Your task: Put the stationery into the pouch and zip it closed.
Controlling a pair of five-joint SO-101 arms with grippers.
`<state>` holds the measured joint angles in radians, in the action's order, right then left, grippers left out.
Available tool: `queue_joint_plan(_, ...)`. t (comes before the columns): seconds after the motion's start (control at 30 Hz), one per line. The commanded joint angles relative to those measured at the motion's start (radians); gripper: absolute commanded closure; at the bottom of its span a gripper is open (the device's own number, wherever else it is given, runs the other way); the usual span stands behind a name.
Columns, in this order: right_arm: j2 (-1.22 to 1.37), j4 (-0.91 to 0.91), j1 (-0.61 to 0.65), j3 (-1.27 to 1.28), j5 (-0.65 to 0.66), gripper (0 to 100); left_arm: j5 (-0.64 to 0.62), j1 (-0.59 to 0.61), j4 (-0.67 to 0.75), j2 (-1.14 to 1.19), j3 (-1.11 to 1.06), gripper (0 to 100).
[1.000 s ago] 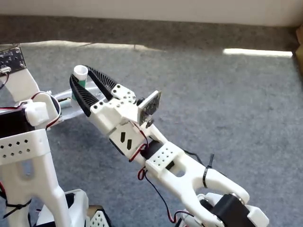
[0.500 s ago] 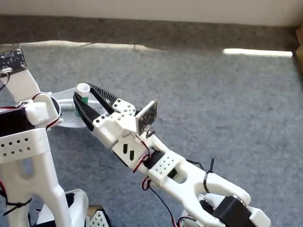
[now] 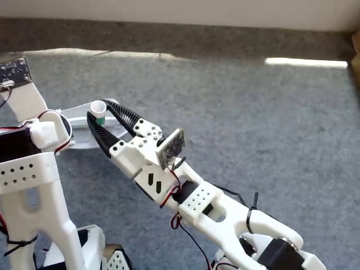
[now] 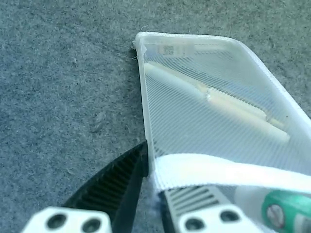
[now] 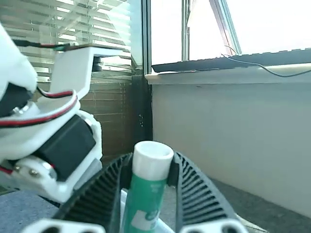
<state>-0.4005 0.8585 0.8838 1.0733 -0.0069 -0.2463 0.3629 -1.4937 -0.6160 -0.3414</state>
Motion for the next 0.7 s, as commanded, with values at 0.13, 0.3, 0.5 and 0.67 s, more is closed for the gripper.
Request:
queue_joint_plan(0.13,-0.042,0.002,0.002,0.001,0.026,99.0,0.006,0.008,0.005,-0.016,0.01,99)
queue_joint_plan(0.3,-0.045,-0.001,0.005,0.033,0.026,98.5,0.005,0.008,0.005,-0.016,0.01,99)
queue_joint_plan(0.5,-0.056,-0.001,0.01,0.079,0.028,85.8,0.005,0.008,0.005,-0.015,0.01,99)
queue_joint_plan(0.67,-0.062,-0.001,0.021,0.102,0.029,83.9,0.005,0.008,0.005,-0.015,0.01,99)
